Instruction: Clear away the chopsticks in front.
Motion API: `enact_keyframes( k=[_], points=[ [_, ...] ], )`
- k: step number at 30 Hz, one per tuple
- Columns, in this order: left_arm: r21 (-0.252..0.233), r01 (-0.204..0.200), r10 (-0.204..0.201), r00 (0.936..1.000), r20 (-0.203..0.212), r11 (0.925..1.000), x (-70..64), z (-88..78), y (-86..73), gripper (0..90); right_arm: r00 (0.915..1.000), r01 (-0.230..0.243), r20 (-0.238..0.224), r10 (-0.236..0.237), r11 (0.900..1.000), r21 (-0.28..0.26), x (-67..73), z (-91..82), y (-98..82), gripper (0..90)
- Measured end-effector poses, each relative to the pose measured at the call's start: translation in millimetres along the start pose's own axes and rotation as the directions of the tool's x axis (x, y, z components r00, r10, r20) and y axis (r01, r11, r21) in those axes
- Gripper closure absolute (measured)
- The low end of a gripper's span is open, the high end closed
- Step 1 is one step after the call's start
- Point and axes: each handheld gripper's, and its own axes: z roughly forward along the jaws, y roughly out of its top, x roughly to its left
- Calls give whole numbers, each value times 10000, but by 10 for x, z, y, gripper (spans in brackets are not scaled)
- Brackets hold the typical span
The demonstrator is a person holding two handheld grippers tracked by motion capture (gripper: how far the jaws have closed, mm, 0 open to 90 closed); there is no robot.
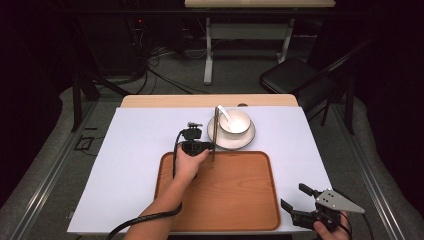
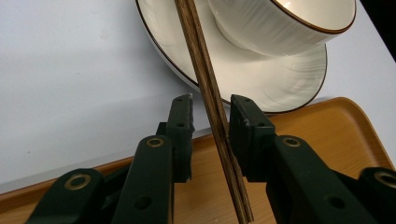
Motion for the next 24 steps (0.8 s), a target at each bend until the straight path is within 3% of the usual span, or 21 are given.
enact_keyframes(
  k=[13,24],
  points=[
    [751,557,-557,9984,-17,9956,21,27,70,739,10000,46,0,-46,10000,-24,2,-5,0,149],
    [1399,1252,-1245,9921,-136,9822,30,79,101,779,10000,-40,37,40,10000,-60,5,-11,-3,149]
  ],
)
